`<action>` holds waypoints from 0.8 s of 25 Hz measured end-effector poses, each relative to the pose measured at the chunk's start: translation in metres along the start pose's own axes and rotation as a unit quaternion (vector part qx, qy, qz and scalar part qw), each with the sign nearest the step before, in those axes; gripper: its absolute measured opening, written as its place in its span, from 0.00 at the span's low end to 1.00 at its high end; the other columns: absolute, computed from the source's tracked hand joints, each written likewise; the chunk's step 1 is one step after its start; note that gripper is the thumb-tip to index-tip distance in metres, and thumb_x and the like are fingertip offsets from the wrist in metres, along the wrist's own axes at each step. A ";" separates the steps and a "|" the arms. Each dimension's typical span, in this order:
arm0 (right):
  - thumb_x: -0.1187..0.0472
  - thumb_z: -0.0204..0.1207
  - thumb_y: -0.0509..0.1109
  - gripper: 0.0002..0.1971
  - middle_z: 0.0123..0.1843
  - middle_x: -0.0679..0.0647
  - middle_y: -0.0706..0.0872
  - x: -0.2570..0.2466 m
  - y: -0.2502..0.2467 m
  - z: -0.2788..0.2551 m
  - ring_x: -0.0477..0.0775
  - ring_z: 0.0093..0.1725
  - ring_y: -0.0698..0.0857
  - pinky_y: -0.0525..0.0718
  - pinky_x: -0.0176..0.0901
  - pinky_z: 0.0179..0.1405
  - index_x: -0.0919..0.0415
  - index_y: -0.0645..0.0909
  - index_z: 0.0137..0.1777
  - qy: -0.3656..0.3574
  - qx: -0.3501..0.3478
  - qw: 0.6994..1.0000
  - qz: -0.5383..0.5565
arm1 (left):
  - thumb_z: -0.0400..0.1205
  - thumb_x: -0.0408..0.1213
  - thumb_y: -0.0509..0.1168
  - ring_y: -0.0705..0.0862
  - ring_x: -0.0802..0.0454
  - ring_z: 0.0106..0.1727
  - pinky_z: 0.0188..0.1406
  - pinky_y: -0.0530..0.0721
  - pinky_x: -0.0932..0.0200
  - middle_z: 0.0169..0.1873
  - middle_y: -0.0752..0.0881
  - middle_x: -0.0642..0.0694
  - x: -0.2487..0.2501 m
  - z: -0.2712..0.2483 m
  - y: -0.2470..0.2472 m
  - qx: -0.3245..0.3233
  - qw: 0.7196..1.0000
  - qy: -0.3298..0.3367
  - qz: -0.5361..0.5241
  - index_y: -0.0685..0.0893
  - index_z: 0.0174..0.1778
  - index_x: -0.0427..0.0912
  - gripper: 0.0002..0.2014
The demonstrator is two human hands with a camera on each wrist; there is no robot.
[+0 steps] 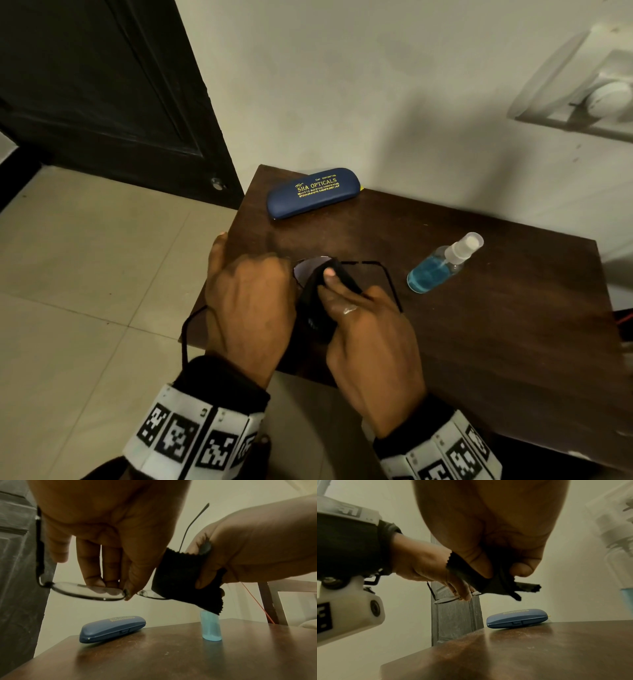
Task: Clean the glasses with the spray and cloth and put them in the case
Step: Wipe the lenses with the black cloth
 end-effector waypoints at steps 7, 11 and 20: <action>0.61 0.69 0.46 0.31 0.68 0.53 0.84 0.007 0.006 0.001 0.56 0.59 0.84 0.85 0.44 0.58 0.58 0.83 0.67 -0.072 -0.031 0.995 0.067 | 0.75 0.46 0.50 0.88 0.49 0.39 0.78 0.56 0.42 0.33 0.90 0.53 0.004 -0.001 -0.003 -0.003 1.000 0.019 -0.020 0.88 0.39 0.51 0.19; 0.63 0.70 0.52 0.25 0.59 0.54 0.88 0.010 0.001 0.000 0.55 0.57 0.86 0.88 0.47 0.53 0.60 0.87 0.59 -0.095 0.005 0.987 0.129 | 0.76 0.51 0.46 0.88 0.47 0.36 0.76 0.54 0.43 0.31 0.90 0.51 0.001 0.000 -0.006 0.015 0.998 0.018 -0.054 0.90 0.36 0.49 0.25; 0.59 0.74 0.51 0.23 0.55 0.55 0.89 0.009 0.004 0.001 0.55 0.51 0.88 0.89 0.50 0.48 0.59 0.85 0.59 -0.066 0.018 0.986 0.151 | 0.77 0.49 0.51 0.88 0.48 0.35 0.76 0.60 0.38 0.30 0.89 0.52 0.001 0.001 -0.006 0.030 0.995 0.053 -0.080 0.89 0.36 0.51 0.20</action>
Point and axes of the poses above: each hand's wrist, its own z-axis towards the middle knuckle, its own y-axis out of the palm, x = y × z, the point moved 1 cm from there along z, towards the middle knuckle
